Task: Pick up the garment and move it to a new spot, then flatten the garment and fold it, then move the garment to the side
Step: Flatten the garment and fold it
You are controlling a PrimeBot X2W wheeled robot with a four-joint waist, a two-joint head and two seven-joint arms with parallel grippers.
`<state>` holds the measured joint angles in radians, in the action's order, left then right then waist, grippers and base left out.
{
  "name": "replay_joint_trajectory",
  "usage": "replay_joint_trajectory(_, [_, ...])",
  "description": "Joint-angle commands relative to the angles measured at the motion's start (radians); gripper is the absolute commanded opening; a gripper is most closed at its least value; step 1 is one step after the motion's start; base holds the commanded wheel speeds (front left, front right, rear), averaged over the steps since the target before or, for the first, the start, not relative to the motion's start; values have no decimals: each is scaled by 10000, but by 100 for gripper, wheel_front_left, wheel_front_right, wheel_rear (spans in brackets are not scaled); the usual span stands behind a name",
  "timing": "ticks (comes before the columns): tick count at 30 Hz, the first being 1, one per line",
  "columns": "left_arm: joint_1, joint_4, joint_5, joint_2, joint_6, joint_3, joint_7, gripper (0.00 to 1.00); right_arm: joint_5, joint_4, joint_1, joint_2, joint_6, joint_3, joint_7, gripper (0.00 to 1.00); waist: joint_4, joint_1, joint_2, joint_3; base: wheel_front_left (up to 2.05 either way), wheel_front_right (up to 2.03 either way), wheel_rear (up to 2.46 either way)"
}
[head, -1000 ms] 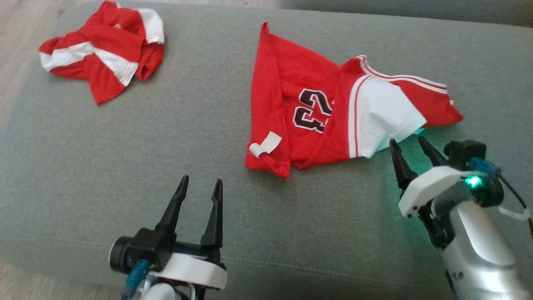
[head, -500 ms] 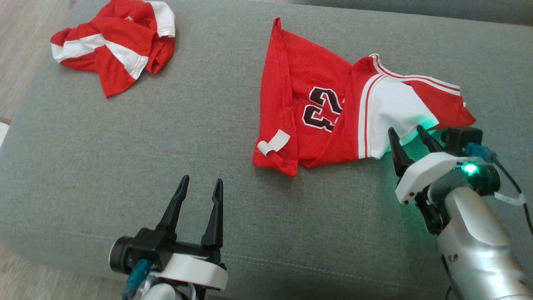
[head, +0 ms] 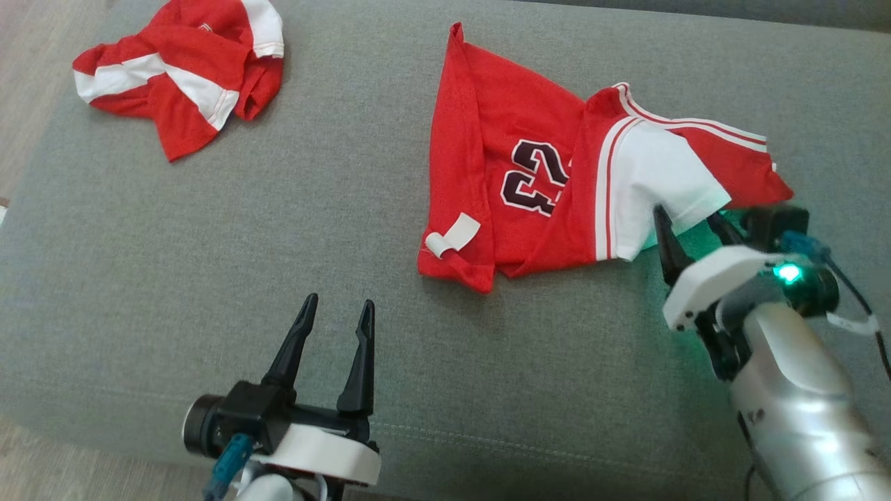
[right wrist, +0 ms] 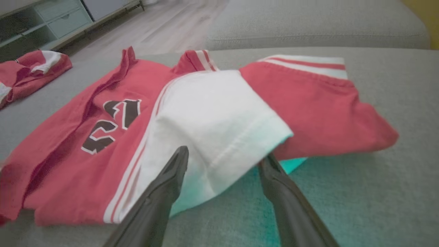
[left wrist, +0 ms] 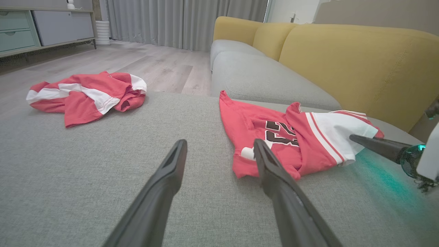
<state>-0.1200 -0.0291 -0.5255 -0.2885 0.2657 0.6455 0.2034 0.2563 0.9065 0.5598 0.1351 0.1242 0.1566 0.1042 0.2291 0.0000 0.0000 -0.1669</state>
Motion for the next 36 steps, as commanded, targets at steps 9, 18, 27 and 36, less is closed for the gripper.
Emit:
replay_joint_trajectory(9, [-465,279,10,-181,91,-303,22,100,89,-82,1097,-359,65,739,429,42,-61,0,0,-44,0,0,0])
replay_joint_trajectory(18, [-344,228,-77,-225,158,-378,104,100,303,-271,818,-453,65,684,987,0,-507,0,0,300,0,0,0])
replay_joint_trajectory(27, [-186,218,-187,-255,206,-412,152,100,872,-1391,-1082,-535,65,-895,1006,0,-921,0,0,585,0,0,0])
replay_joint_trajectory(36, [-246,179,-204,-231,171,-345,181,100,675,-2428,-2474,-774,65,-2333,383,0,-1024,0,0,459,0,0,0])
